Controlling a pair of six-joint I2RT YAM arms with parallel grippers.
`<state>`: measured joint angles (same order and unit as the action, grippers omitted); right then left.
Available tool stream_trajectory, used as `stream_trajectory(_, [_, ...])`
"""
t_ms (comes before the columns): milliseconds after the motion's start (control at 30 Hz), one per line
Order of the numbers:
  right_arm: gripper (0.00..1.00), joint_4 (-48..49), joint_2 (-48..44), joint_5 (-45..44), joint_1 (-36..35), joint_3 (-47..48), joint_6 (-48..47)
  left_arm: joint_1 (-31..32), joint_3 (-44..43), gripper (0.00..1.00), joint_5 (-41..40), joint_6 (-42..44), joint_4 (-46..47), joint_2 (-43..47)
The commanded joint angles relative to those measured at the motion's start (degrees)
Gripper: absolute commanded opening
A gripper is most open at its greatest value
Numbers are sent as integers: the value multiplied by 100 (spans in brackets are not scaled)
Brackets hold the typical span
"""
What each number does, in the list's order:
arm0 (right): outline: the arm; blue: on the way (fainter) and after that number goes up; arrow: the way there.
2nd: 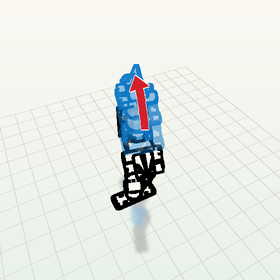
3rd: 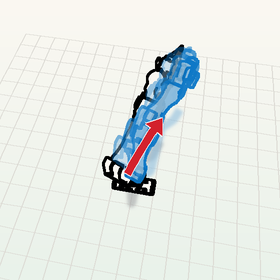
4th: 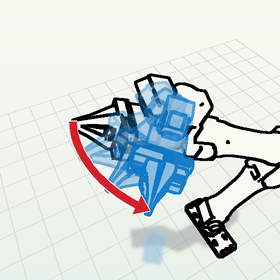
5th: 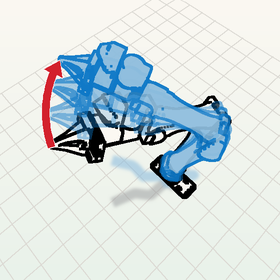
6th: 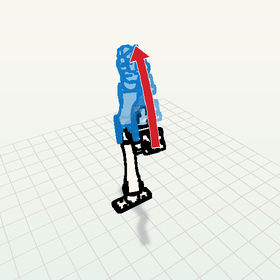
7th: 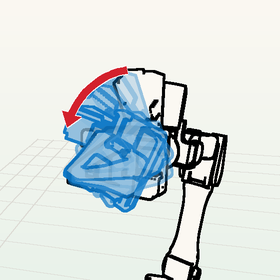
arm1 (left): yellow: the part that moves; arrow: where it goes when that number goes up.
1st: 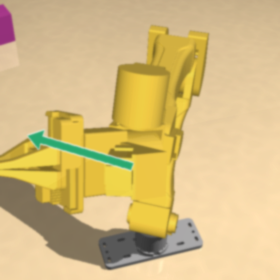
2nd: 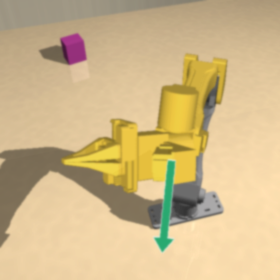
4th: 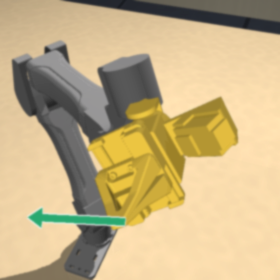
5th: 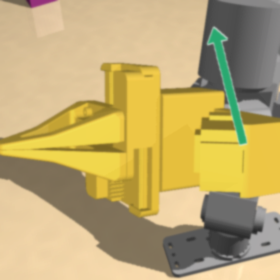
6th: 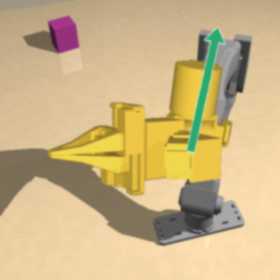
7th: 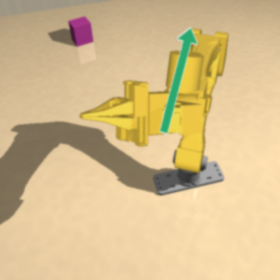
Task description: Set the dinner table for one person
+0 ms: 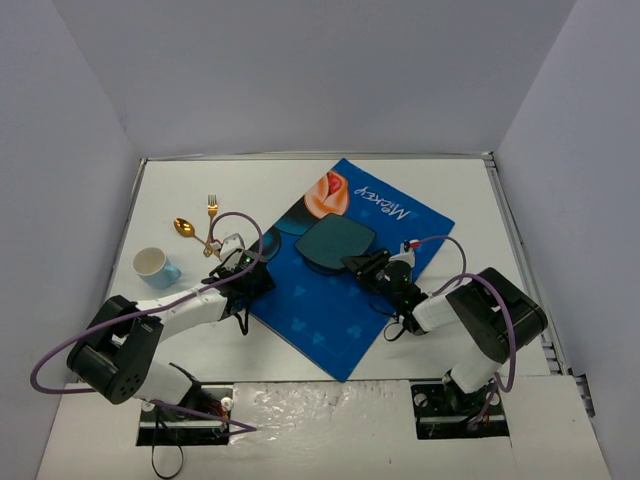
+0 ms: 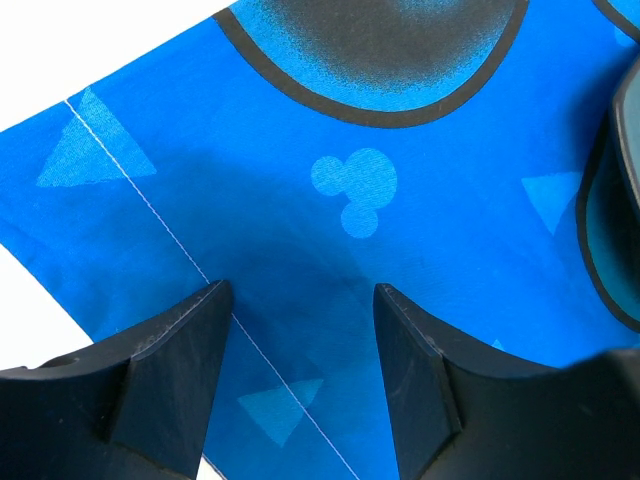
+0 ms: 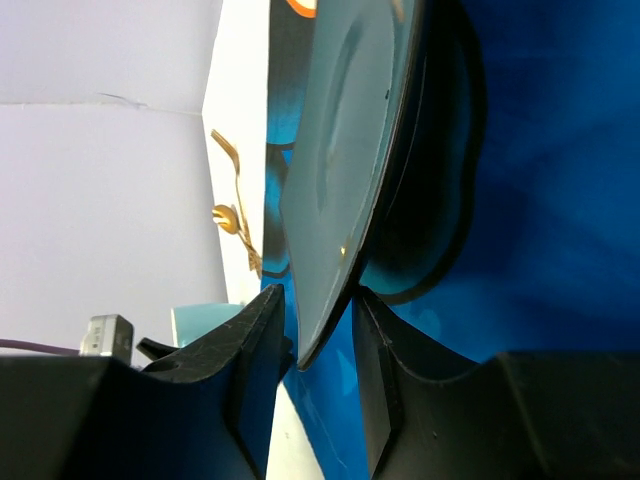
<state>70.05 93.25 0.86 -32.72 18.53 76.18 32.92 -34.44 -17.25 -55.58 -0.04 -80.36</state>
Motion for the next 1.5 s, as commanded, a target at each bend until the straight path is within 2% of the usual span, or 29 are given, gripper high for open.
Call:
stream_trajectory(0, [30, 1214, -305, -69, -24, -16, -213, 30, -63, 56, -92, 117, -548, 20])
stream_trajectory(800, [31, 590, -207, 259, 335, 17, -664, 23, -158, 56, -226, 222, -682, -87])
stream_trajectory(1033, [36, 580, -59, 382, 330, 1, -676, 23, -186, 56, -275, 208, -726, -41])
stream_trajectory(1300, [50, 301, -92, 510, 330, 7, -771, 21, -186, 56, -276, 182, -744, -77])
stream_trajectory(1467, [51, 27, -163, 600, 328, 98, -885, 26, -208, 56, -283, 184, -752, -68])
